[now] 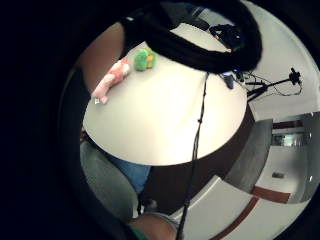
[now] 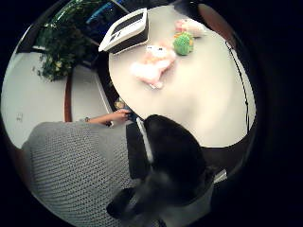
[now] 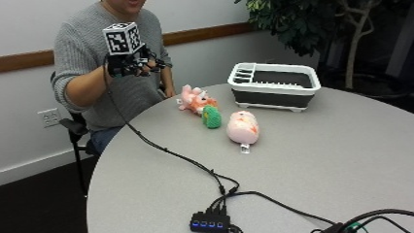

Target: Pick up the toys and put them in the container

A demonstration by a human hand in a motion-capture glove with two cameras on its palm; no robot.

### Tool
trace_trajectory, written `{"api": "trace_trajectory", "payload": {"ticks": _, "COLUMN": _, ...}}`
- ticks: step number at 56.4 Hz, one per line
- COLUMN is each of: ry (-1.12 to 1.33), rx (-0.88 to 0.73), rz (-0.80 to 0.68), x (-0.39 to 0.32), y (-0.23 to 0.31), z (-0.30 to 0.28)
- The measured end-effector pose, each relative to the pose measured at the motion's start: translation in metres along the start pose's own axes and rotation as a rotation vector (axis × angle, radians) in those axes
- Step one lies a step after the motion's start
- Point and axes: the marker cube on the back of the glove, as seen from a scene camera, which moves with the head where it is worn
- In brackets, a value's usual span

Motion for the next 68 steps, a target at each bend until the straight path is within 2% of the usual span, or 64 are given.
{"api": "trace_trajectory", "payload": {"ticks": 27, "ry": -0.023, "rx": -0.029, "rz": -0.047, "x": -0.009, "y": -0.024, "z": 0.009}}
{"api": "trace_trajectory", "payload": {"ticks": 35, "ry": -0.128, "rx": -0.075, "rz": -0.156, "x": -0.037, "y": -0.085, "z": 0.001}}
{"api": "trace_trajectory", "payload": {"ticks": 39, "ry": -0.110, "rx": -0.096, "rz": -0.217, "x": -0.055, "y": -0.121, "z": -0.001}}
{"api": "trace_trajectory", "payload": {"ticks": 47, "ry": -0.043, "rx": -0.087, "rz": -0.240, "x": -0.083, "y": -0.169, "z": 0.002}}
{"api": "trace_trajectory", "payload": {"ticks": 52, "ry": 0.092, "rx": -0.109, "rz": -0.240, "x": -0.088, "y": -0.184, "z": 0.024}}
{"api": "trace_trajectory", "payload": {"ticks": 60, "ry": 0.056, "rx": -0.216, "rz": -0.249, "x": -0.107, "y": -0.182, "z": 0.072}}
{"api": "trace_trajectory", "payload": {"ticks": 64, "ry": 0.171, "rx": -0.268, "rz": -0.190, "x": -0.100, "y": -0.179, "z": 0.104}}
{"api": "trace_trajectory", "payload": {"ticks": 68, "ry": 0.141, "rx": -0.365, "rz": -0.154, "x": -0.112, "y": -0.170, "z": 0.139}}
